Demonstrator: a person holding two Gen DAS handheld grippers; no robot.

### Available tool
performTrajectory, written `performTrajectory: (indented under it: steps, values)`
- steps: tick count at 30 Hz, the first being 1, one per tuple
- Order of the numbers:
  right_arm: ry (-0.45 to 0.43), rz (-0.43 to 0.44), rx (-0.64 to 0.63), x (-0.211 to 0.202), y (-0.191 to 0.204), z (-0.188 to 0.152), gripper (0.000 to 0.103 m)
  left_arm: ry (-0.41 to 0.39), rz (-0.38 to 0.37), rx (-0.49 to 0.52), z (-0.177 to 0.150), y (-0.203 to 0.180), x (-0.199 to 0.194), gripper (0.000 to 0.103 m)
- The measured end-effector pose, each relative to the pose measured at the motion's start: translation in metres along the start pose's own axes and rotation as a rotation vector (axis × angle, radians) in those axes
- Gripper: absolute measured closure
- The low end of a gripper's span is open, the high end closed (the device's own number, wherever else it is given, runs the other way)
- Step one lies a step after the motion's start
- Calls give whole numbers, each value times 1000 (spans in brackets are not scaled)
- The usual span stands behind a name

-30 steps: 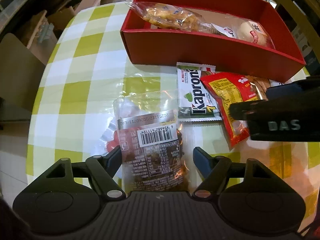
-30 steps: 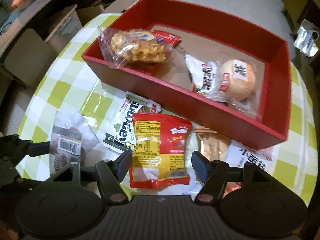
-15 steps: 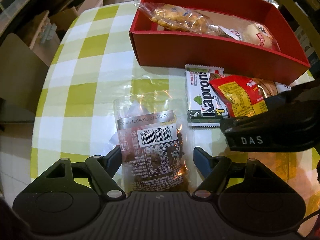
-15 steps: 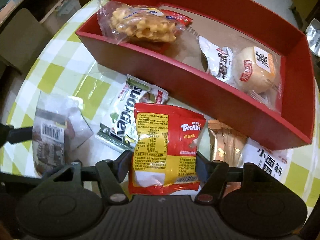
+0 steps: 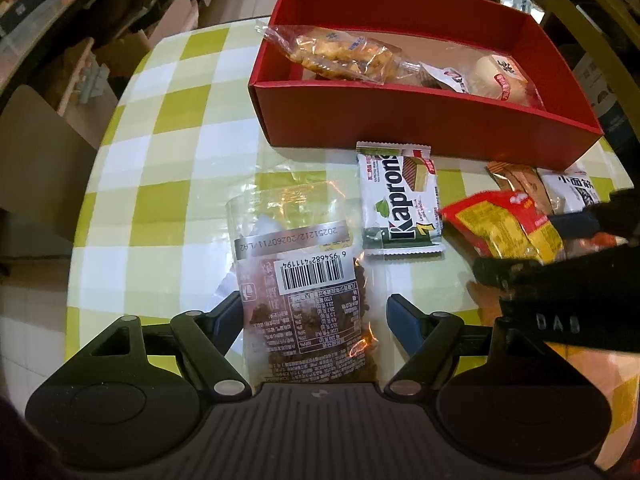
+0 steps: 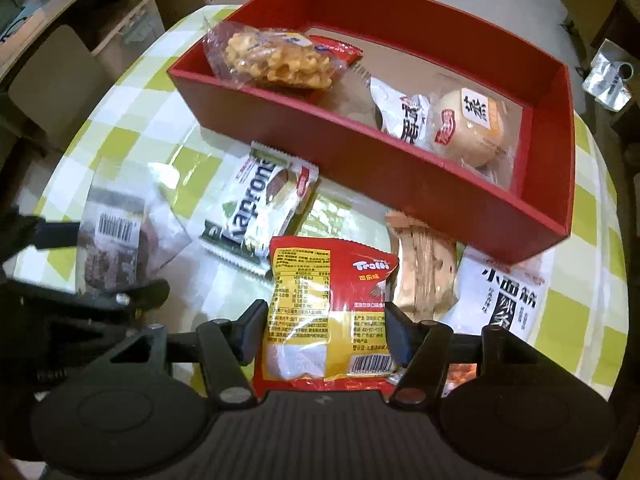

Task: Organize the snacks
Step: 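Lift the jerky bag and Trolli packet and carry them over the red box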

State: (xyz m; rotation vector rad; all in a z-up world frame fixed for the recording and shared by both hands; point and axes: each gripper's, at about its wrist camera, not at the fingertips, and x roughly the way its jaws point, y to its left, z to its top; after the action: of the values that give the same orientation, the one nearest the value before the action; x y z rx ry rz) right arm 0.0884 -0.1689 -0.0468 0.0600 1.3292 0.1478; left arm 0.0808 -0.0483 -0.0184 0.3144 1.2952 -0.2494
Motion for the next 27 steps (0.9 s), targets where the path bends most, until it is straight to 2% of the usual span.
performTrajectory:
  steps: [9, 14, 15, 20, 23, 27]
  values:
    - [50, -11, -30, 4, 5, -28, 38, 36, -13, 42, -7, -4, 6, 22]
    - [76, -30, -67, 16, 11, -27, 38, 67, 7, 60, -12, -5, 16, 21]
    - [81, -34, -72, 19, 11, -26, 34, 78, 9, 66, -13, -5, 19, 20]
    - [63, -48, -96, 20, 13, -25, 33, 108, 33, 60, -14, -1, 33, 14]
    - [63, -64, -103, 19, 14, -28, 40, 122, 53, 79, -15, -2, 38, 11]
    - [69, -62, -102, 14, 15, -35, 42, 116, 55, 122, -19, -8, 32, 17]
